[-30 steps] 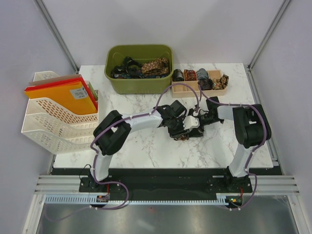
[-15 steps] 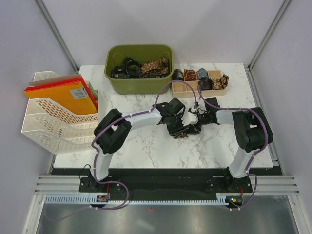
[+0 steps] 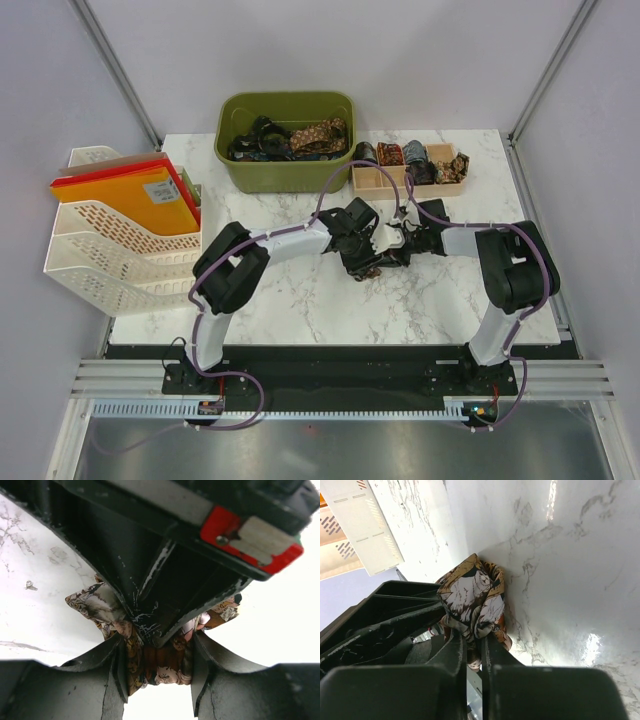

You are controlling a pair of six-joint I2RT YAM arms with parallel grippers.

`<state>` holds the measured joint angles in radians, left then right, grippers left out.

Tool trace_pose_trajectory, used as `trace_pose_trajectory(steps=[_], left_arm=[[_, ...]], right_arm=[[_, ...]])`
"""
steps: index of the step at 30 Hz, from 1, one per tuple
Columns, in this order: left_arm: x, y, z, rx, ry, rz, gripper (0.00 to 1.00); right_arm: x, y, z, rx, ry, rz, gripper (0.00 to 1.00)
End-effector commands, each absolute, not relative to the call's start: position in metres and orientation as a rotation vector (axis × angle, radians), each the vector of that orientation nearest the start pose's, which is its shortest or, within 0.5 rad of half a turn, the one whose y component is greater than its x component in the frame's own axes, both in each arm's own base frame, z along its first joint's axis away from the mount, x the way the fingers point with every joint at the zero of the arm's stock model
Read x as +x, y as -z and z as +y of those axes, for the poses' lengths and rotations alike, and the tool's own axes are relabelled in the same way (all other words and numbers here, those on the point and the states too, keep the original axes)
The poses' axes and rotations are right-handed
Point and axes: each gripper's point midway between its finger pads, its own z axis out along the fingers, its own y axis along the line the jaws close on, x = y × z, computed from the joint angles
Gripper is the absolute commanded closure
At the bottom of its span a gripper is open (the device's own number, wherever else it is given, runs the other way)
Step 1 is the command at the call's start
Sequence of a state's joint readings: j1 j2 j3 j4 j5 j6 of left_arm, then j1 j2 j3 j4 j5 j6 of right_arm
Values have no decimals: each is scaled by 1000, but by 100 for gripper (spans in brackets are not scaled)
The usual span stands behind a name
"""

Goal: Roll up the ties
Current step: Pick up the tie at the center of the board.

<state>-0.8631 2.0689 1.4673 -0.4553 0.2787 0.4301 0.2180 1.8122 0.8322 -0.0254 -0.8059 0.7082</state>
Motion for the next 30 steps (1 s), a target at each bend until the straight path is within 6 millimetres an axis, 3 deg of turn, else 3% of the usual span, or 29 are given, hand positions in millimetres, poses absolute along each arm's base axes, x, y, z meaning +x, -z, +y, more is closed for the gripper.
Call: trace_pose_trajectory(steps=[1,8,11,12,14,18,23,24,26,27,30], left_arm=[[239,26,-370,1736,611,2226,83],[249,4,-369,1666,643,2183,56],[254,-8,-367,1626,656,2154,36],[256,-12,-368,1610,668,2144,20],[258,-22,-366,1581,686,2129,1],[264,-42,-364,1504,712,2091,0],[279,-70,-342,1370,713,2074,0],[281,-85,-339,1343,716,2049,0],[283,-89,-323,1301,717,2069,0],[284,-100,-319,1286,713,2050,0],[276,-102,-306,1276,726,2082,0]], right_arm=[[335,1,189,349,-953,2632,100],[345,-16,182,255,-903,2593,100],[350,-22,180,237,-890,2583,100],[352,-24,180,230,-889,2578,100],[354,-26,178,228,-877,2572,100],[360,-33,174,209,-841,2554,100],[370,-44,165,187,-785,2542,100],[379,-55,163,180,-775,2513,100],[387,-66,156,172,-743,2494,100],[399,-81,154,159,-728,2454,100],[417,-112,148,127,-688,2379,100]])
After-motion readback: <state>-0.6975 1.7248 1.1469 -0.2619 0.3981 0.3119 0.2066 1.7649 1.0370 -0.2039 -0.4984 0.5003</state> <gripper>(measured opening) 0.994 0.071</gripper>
